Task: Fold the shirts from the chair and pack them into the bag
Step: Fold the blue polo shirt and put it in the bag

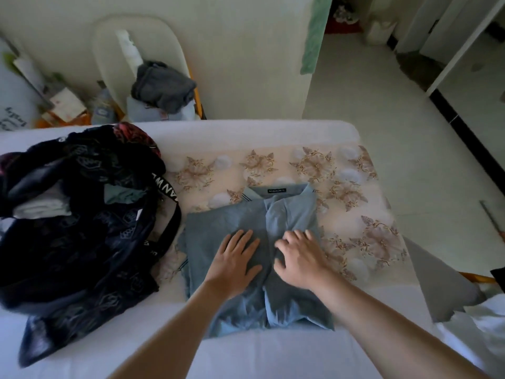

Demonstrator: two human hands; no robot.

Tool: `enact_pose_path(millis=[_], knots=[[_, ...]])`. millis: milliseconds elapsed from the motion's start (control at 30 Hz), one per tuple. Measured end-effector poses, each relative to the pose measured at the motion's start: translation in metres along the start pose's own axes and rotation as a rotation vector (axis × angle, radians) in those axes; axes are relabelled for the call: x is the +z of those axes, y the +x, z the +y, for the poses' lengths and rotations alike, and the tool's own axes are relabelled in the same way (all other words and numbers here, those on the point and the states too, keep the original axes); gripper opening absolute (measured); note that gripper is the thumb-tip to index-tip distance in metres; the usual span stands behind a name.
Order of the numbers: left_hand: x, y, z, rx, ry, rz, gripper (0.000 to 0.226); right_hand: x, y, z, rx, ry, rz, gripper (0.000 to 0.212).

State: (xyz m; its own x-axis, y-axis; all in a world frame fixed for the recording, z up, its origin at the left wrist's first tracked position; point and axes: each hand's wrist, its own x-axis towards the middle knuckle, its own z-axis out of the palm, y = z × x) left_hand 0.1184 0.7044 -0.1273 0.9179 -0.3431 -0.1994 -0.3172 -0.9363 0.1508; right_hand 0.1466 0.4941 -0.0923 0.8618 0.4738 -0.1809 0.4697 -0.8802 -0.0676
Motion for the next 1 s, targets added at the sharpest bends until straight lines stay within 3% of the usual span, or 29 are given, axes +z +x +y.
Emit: enact_pose_path(millis=[67,133,300,433,600,700,800,867,1000], knots=[[0.004,-0.021,-0.012,-0.111,-0.037,0.107,0.061,-0.008,0.023,-0.011,-0.025,-0.002,0.044,0.038],[0.008,-0.045,-0.026,-0.208,-0.057,0.104,0.060,-0.010,0.045,-0.027,-0.110,0.052,0.028,0.032],[0.023,-0.099,-0.052,-0.314,-0.110,0.108,0.059,-0.012,0.093,-0.090,-0.414,0.077,-0.072,0.041],[0.018,-0.115,-0.051,-0.518,-0.395,0.335,0.034,-0.019,0.122,-0.137,-0.601,-0.072,-0.093,0.053],[0.011,-0.121,-0.051,-0.726,-0.564,0.333,0.047,-0.016,0.140,-0.174,-0.785,-0.347,-0.046,0.054],[0.002,-0.110,-0.054,-0.734,-0.519,0.269,0.056,-0.017,0.142,-0.175,-0.741,-0.437,-0.027,0.048],[-0.007,-0.095,-0.062,-0.755,-0.397,0.112,0.054,-0.017,0.140,-0.160,-0.642,-0.357,-0.016,0.081],[-0.013,-0.089,-0.065,-0.785,-0.393,0.126,0.040,-0.017,0.136,-0.148,-0.567,-0.312,-0.068,0.095],[-0.021,-0.100,-0.062,-0.941,-0.381,0.207,0.025,-0.016,0.126,-0.122,-0.458,-0.188,-0.270,0.081]])
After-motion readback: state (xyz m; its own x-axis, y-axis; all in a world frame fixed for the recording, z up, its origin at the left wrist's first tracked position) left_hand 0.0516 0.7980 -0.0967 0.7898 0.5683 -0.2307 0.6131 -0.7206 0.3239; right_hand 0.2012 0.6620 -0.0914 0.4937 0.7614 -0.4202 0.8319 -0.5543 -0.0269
